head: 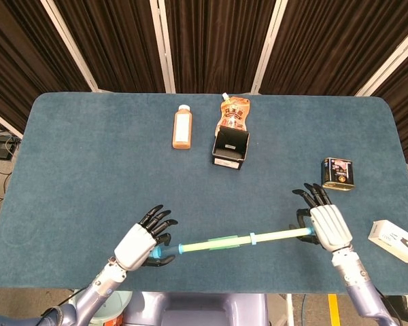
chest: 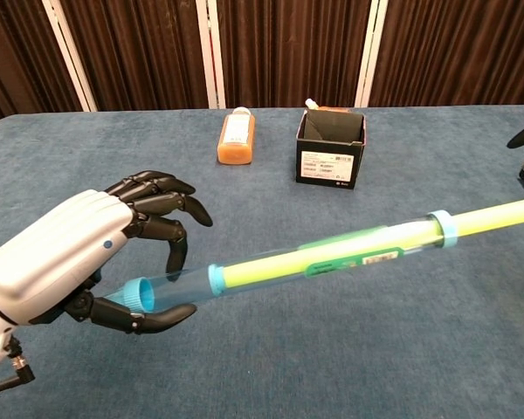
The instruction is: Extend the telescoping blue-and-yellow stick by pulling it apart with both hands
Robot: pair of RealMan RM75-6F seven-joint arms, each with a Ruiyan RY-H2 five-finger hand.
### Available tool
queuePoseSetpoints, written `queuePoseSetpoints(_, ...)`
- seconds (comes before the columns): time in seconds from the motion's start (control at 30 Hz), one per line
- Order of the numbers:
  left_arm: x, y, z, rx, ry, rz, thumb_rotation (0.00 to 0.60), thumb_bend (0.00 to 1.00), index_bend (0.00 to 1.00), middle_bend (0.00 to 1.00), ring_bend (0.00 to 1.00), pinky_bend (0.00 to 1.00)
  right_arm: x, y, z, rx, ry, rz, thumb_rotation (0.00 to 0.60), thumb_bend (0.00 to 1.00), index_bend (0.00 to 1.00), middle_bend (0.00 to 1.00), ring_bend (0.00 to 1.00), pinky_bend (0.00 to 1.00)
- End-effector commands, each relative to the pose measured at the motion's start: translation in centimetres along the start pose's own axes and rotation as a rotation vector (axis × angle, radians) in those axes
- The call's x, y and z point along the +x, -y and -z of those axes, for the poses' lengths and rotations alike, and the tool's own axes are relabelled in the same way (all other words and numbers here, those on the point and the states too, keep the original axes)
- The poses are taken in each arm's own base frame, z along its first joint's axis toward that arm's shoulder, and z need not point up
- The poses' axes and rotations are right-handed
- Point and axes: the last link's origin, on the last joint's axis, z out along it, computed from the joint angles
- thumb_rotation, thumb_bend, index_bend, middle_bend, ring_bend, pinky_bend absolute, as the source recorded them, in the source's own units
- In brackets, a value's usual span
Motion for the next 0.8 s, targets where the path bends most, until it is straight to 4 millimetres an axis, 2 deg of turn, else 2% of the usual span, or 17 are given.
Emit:
queuePoseSetpoints(0.03,0.5,0.2,0.4,0.001,-0.002,-0.010,0.600,0.38,0.75,0.26,0.12,0.10,0.5,-0.5,-0.1,-0.017,-0.006,-0.002,0.600,0.34,0.85,0.22,0.08,0.00)
queuePoseSetpoints(0.33,2.6,1.1,2.0,-0.009,-0.025,-0.049,0.600,0.39,0.75,0.26,0.12,0.10,2.1,-3.2,-1.3,-0.091,-0.031,-0.010,0.600,0.33,0.85,0.22,0.09,0.00)
queuePoseSetpoints(0.8,4.8,2.1,3.9,-0.009,-0.043,-0.069,0.600,0.39,0.75,0.26,0.12,0.10,3.5,-5.0,-2.4,-0.149,-0.029,-0.018,0.600,0.33,0.85,0.22,0.09,0.00)
